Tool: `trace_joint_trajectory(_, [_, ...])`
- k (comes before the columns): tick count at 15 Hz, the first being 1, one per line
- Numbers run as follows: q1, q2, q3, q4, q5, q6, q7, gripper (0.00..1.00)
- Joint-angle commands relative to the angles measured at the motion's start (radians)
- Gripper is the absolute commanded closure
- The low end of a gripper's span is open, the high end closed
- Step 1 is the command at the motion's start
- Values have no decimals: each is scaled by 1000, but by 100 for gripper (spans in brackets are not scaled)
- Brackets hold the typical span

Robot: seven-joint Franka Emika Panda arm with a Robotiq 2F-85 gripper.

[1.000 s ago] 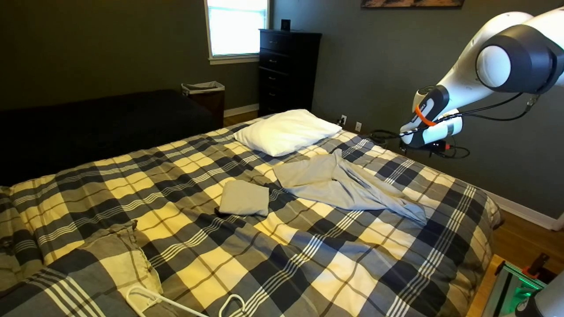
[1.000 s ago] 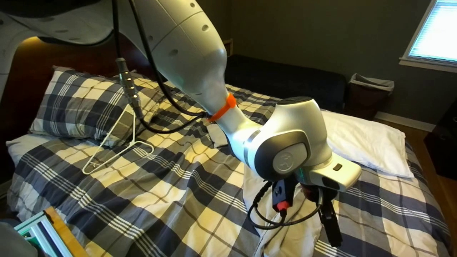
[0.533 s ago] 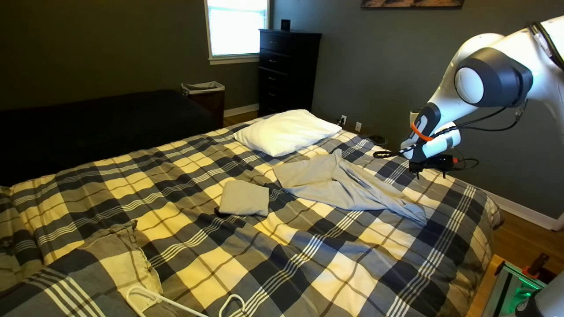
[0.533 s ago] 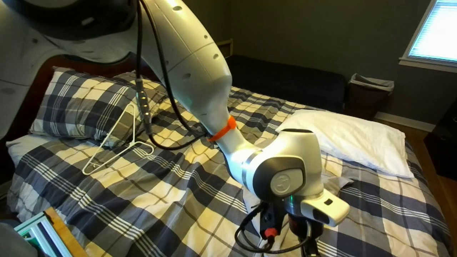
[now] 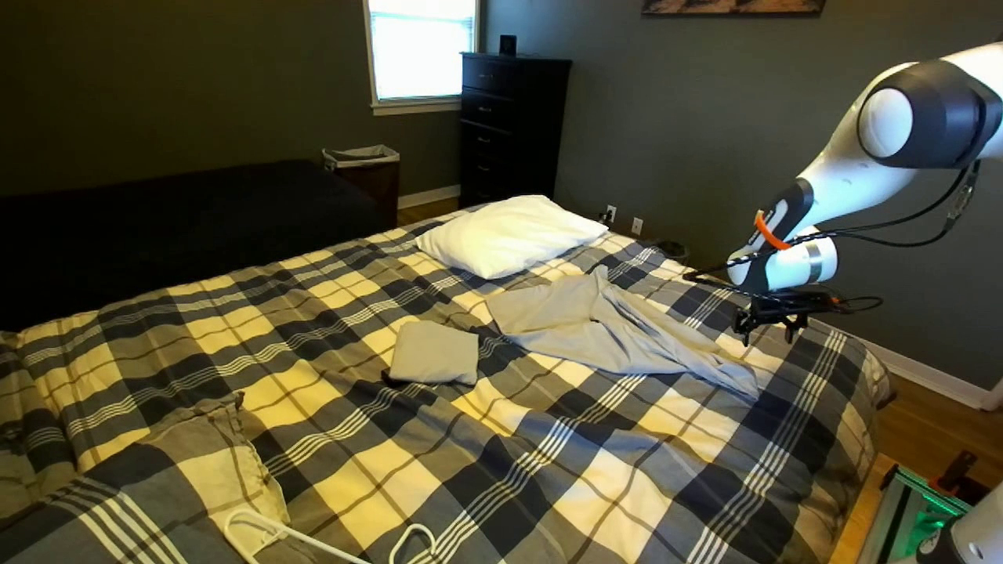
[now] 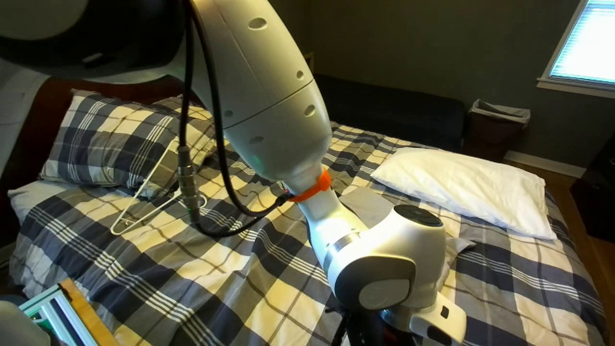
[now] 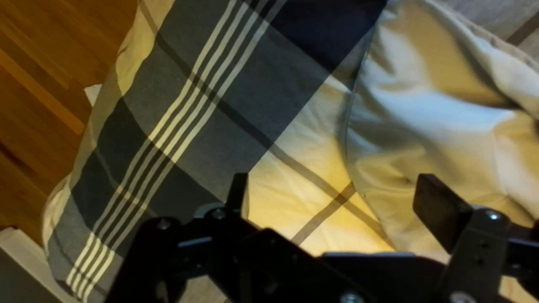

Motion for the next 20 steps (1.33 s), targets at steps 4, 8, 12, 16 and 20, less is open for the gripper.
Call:
trace_joint_trajectory(4, [-289,-78,262,-54,154,-13,-435,0])
trace_joint_trajectory(8, [-266,-58,232,-43,115,15,-407,0])
trace_joint_trajectory(12, [-296,-3,270,15,189,-15,-372,0])
trace_joint_trajectory(16, [-302,54,252,71,271,-5,-233,0])
trace_joint_trajectory(20, [-313,94,252,110,302,-6,-165,2])
